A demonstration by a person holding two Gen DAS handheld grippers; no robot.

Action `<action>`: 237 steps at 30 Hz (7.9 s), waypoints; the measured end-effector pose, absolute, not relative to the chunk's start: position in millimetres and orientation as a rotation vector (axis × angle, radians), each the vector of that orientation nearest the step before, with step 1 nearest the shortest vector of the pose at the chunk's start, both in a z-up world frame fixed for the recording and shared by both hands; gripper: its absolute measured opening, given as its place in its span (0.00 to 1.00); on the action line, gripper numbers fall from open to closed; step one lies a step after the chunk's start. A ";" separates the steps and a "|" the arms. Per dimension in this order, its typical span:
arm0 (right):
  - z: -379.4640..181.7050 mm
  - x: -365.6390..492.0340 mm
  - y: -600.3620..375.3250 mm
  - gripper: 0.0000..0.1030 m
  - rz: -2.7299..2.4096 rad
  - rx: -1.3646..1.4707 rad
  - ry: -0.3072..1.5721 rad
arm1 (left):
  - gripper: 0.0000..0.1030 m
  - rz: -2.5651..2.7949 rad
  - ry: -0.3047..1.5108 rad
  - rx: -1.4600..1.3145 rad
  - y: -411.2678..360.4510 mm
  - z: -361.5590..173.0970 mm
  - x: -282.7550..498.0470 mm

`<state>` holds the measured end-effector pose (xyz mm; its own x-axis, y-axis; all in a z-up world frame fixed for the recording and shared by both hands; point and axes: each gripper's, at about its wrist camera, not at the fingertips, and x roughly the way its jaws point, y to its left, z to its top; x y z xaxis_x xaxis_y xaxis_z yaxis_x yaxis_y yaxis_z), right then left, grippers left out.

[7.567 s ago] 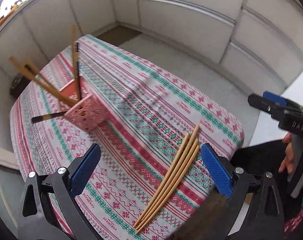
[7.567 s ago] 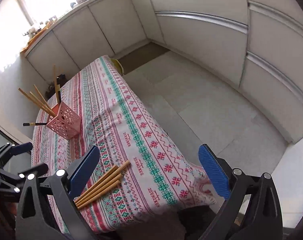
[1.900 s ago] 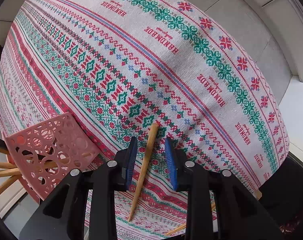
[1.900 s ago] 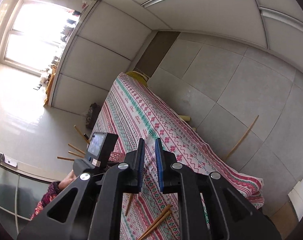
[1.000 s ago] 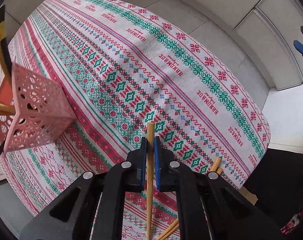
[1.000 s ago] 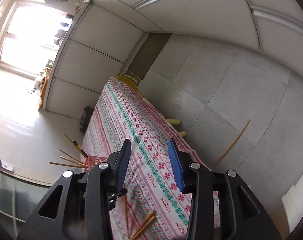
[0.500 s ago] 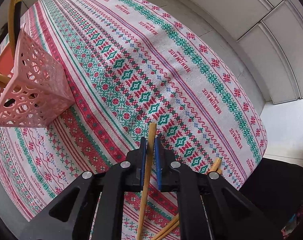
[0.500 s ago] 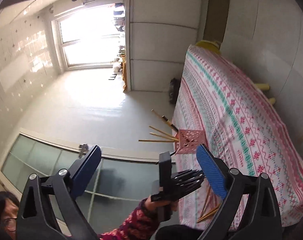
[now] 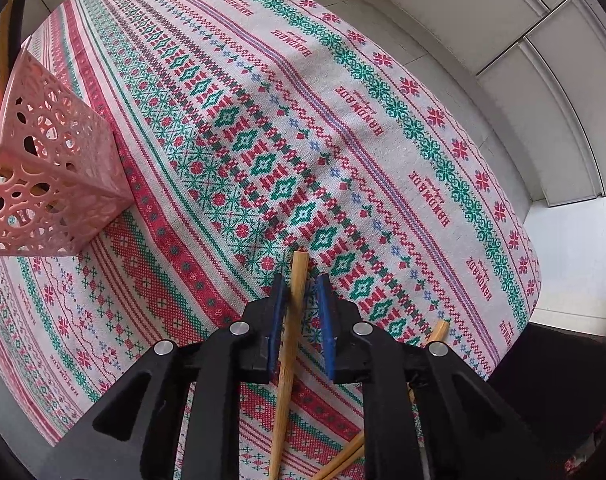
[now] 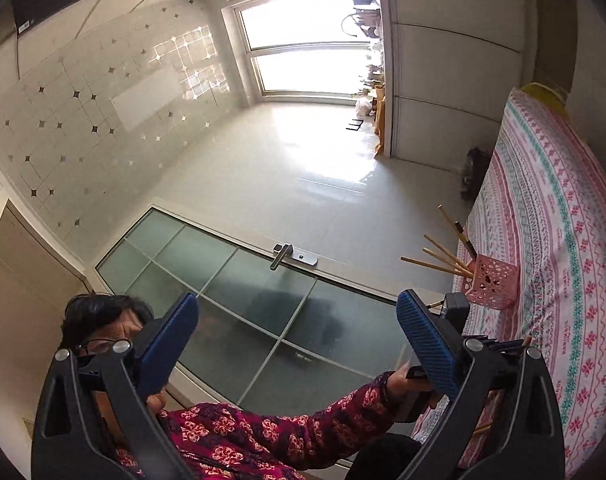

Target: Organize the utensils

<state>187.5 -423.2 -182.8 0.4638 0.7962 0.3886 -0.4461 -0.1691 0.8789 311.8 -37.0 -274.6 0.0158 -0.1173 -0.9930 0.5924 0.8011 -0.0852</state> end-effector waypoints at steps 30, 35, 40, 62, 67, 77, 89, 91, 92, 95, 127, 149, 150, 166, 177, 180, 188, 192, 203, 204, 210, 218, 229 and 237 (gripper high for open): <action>-448.3 287.7 -517.1 0.92 -0.736 0.403 0.752 | 0.80 -0.535 1.071 0.559 -154.1 -231.5 290.5; -494.2 307.4 -524.0 0.85 -0.686 0.451 0.711 | 0.85 -0.348 0.898 0.740 -142.6 -246.1 294.5; -498.0 312.5 -510.6 0.75 -0.627 0.443 0.668 | 0.88 -0.451 0.976 0.698 -142.4 -270.1 302.3; -219.9 271.0 -466.6 0.93 -0.355 0.749 0.558 | 0.93 -0.125 0.971 0.122 23.4 -233.5 281.5; -171.5 248.8 -405.9 0.93 -0.263 0.666 0.627 | 0.93 -0.287 1.054 0.211 10.0 -229.4 285.1; -150.5 174.4 -309.4 0.93 -0.123 0.655 0.830 | 0.59 -0.491 1.413 0.505 -94.6 -283.3 337.1; -204.0 148.8 -280.0 0.93 -0.094 0.920 1.082 | 0.06 -0.584 1.409 0.555 -118.5 -278.4 317.1; -213.7 149.0 -269.1 0.93 -0.091 0.970 1.118 | 0.06 -0.566 1.347 0.496 -104.6 -265.8 303.5; -218.9 149.9 -262.1 0.93 -0.084 0.995 1.137 | 0.06 -0.560 1.312 0.462 -95.1 -255.4 296.1; -235.1 155.3 -237.5 0.91 -0.068 1.035 1.193 | 0.06 -0.546 1.190 0.385 -64.4 -216.9 268.2; -298.4 186.9 -184.0 0.09 -0.301 0.980 1.338 | 0.06 -0.467 0.811 0.077 34.3 -111.0 233.9; -166.9 134.9 -166.5 0.09 0.018 0.561 0.755 | 0.06 -0.439 0.632 -0.031 43.9 -48.9 194.1; -157.7 131.8 -164.8 0.09 0.027 0.543 0.729 | 0.06 -0.441 0.629 -0.025 43.1 -46.9 192.3; -31.8 119.5 -189.5 0.08 0.104 0.486 0.420 | 0.06 -0.422 0.513 0.030 12.8 20.2 219.8; -13.8 140.7 -218.9 0.08 0.091 0.497 0.378 | 0.07 -0.268 0.465 0.049 -4.6 25.7 313.1; -16.9 151.9 -221.3 0.08 0.088 0.496 0.382 | 0.12 -0.229 0.545 0.046 -6.1 -5.2 341.1; -5.2 183.4 -207.4 0.08 0.114 0.466 0.347 | 0.22 -0.200 0.569 -0.031 29.2 -25.7 328.7; 6.5 208.5 -189.8 0.08 0.140 0.435 0.312 | 0.32 -0.188 0.522 -0.051 45.5 -11.1 305.7; -29.2 295.1 -134.7 0.08 0.196 0.372 0.325 | 0.35 -0.094 0.544 -0.076 88.7 -22.6 297.8; -37.4 301.2 -130.8 0.08 0.205 0.369 0.333 | 0.35 -0.091 0.551 -0.082 92.4 -25.5 298.8; -73.4 315.6 -112.7 0.60 0.218 0.341 0.392 | 0.42 -0.084 0.586 -0.072 95.3 -36.1 299.6; -62.5 272.1 -161.0 0.93 0.114 0.386 0.354 | 0.69 -0.215 0.620 0.010 61.5 -37.2 282.0; -105.9 221.6 -281.3 0.93 -0.033 0.195 0.586 | 0.87 -0.680 1.041 0.496 -76.8 -140.0 249.2; -190.1 216.0 -303.1 0.93 0.178 -0.021 0.823 | 0.64 -0.840 1.367 0.696 -137.2 -250.7 248.5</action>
<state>216.0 -303.1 -190.1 0.6662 0.1498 -0.7306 -0.1658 0.9849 0.0507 248.5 -137.2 -250.7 0.0090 -0.1065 -0.9943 0.8390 0.5418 -0.0504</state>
